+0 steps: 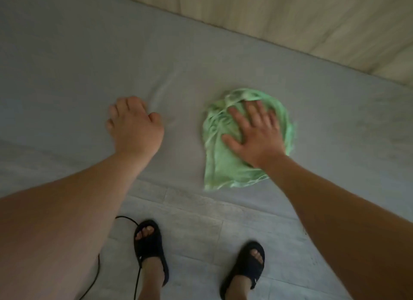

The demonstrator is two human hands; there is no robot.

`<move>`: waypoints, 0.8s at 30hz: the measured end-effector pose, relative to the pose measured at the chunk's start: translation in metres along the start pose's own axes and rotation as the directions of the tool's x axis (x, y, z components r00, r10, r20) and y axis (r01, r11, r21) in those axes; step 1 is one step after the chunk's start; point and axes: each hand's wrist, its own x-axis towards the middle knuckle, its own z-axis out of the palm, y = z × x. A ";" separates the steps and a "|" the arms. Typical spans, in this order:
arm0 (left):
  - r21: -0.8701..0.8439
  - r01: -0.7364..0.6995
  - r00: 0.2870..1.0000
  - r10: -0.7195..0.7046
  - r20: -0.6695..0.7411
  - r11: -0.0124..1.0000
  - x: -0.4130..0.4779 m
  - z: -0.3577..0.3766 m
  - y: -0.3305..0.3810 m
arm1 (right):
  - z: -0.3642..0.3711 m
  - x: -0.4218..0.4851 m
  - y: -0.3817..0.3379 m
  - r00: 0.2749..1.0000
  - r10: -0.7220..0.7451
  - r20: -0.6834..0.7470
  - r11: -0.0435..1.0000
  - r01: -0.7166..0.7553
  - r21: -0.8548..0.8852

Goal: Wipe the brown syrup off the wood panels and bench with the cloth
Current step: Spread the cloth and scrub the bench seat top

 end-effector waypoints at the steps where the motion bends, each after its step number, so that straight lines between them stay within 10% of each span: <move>1: -0.005 -0.048 0.999 0.048 -0.006 0.999 -0.003 0.003 0.005 | -0.004 -0.002 0.022 0.990 0.140 0.010 0.990 -0.140 0.014; 9: 0.124 -0.339 0.939 0.328 0.105 0.932 -0.034 0.011 0.062 | -0.012 -0.007 0.037 0.945 0.270 -0.184 0.912 -0.190 0.363; 12: -0.069 -0.547 0.830 0.551 0.086 0.835 -0.047 0.033 0.112 | -0.006 -0.010 0.048 0.881 0.359 -0.309 0.819 -0.139 0.557; 18: -0.131 -0.749 0.626 0.758 0.183 0.650 -0.047 0.111 0.209 | 0.013 -0.027 0.109 0.939 0.216 -0.267 0.945 -0.133 0.299; 24: 0.171 -0.726 0.682 0.667 0.300 0.666 -0.077 0.149 0.229 | 0.026 -0.076 0.156 0.908 0.276 -0.314 0.943 -0.192 0.273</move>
